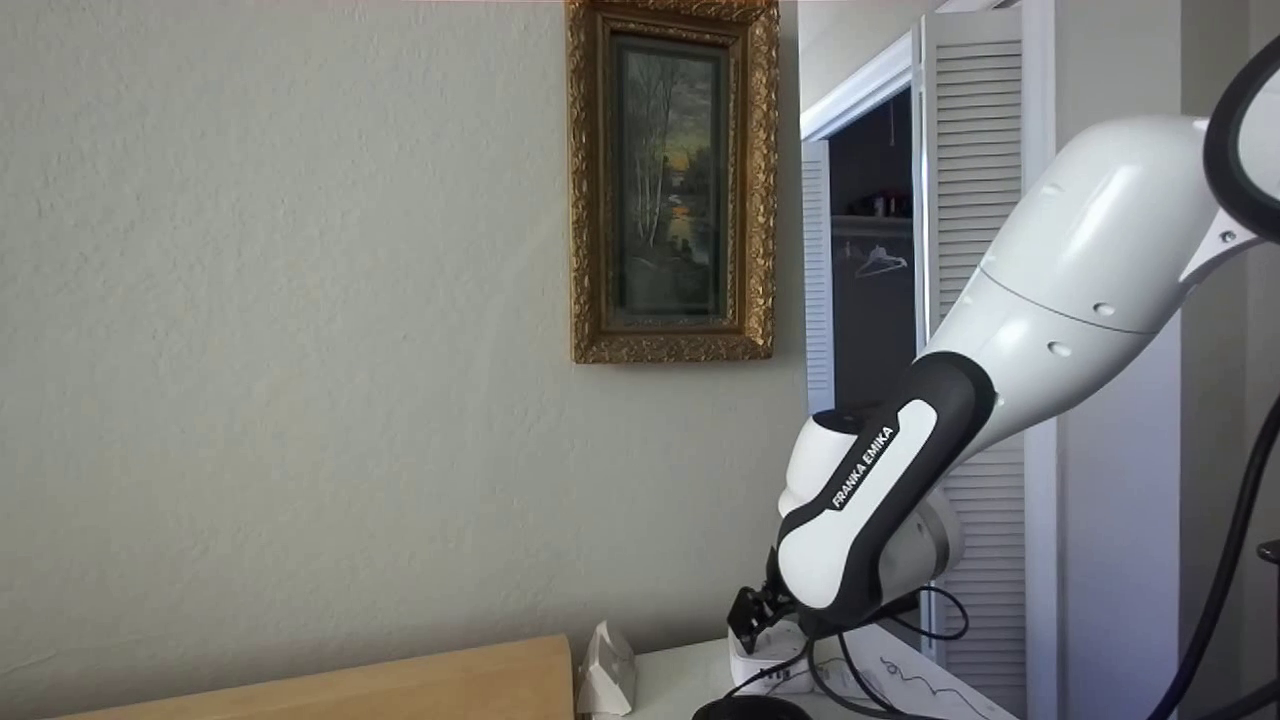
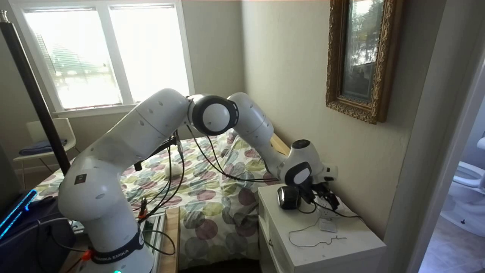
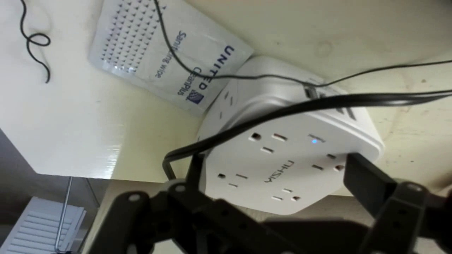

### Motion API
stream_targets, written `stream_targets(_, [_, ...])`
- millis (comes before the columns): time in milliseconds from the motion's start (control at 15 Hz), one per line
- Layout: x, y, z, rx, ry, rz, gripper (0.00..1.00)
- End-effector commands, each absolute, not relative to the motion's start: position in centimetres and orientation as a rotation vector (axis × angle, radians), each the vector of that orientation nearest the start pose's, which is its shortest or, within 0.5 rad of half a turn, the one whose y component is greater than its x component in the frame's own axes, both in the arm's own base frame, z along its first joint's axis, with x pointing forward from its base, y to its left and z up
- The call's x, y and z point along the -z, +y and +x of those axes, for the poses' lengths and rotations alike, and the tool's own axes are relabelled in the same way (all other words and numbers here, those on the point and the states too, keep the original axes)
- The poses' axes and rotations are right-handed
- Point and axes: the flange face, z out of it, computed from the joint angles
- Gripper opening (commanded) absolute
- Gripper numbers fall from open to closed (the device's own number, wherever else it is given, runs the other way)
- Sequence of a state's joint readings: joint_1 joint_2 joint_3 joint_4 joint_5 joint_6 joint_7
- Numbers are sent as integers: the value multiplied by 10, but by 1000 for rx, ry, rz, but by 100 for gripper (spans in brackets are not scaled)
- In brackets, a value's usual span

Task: Move the white decoder to the right

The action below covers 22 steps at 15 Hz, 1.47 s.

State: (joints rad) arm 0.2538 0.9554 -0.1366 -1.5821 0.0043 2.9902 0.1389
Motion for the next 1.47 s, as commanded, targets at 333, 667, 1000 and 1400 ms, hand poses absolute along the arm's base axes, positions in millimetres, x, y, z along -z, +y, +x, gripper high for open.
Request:
stream_targets(333, [-122,60,687,647,17,-3165,100])
stream_targets(667, [-131,67,689,658,14,-3169,100])
stream_targets(1000, [-172,100,696,704,60,-3148,100])
stream_targets(1400, [-248,135,683,551,174,-3157,100])
